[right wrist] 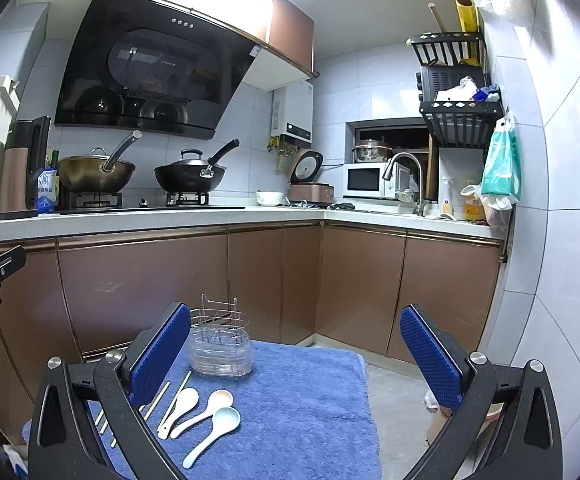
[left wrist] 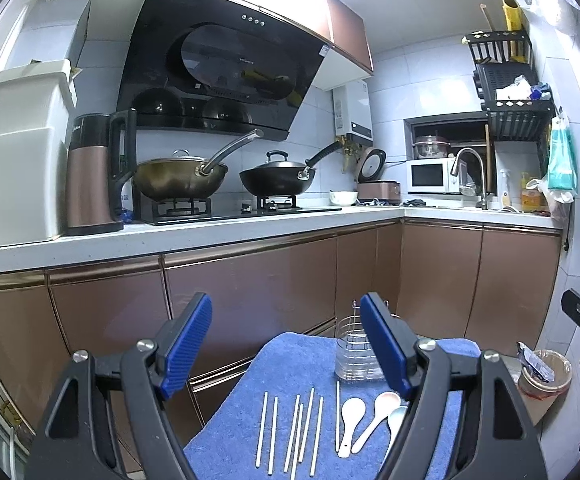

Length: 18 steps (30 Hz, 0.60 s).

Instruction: Organize utensils

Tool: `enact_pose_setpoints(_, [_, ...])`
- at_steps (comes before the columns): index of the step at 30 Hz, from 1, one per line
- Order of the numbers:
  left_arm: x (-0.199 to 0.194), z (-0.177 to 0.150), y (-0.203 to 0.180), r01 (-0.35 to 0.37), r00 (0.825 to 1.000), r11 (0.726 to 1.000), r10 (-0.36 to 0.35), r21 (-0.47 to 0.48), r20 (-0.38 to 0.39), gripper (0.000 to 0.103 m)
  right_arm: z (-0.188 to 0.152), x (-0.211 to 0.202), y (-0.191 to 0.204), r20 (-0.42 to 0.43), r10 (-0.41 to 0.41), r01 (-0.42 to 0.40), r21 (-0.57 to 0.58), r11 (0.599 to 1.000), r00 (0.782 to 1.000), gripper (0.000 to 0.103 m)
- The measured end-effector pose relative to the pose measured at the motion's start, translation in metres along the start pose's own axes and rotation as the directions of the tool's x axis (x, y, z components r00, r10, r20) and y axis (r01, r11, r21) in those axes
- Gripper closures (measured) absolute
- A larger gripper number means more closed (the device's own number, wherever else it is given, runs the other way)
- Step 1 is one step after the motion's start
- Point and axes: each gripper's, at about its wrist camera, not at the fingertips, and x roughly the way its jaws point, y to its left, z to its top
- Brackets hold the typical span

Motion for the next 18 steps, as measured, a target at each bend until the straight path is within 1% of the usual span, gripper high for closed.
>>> enact_pose_setpoints(10, [0.020,0.000,-0.001,-0.017,1.000,1.000,0.017,-0.018,-0.003,0.028,0.004,0.021,0.004,-0.005,0.011,-0.011,-0.009,1.000,1.000,0.000])
enact_pose_setpoints(14, [0.035,0.001,0.001,-0.005,1.000,0.999,0.004,-0.035,-0.029,0.028,0.004,0.030,0.009,-0.008,0.017,-0.017,-0.019,1.000,1.000,0.000])
enact_pose_setpoints(18, [0.058,0.001,0.010,0.009,0.997,0.998,-0.013,-0.057,-0.082,0.028,0.003,0.043,0.012,-0.023,0.041,-0.041,-0.024,0.999,0.999,0.000])
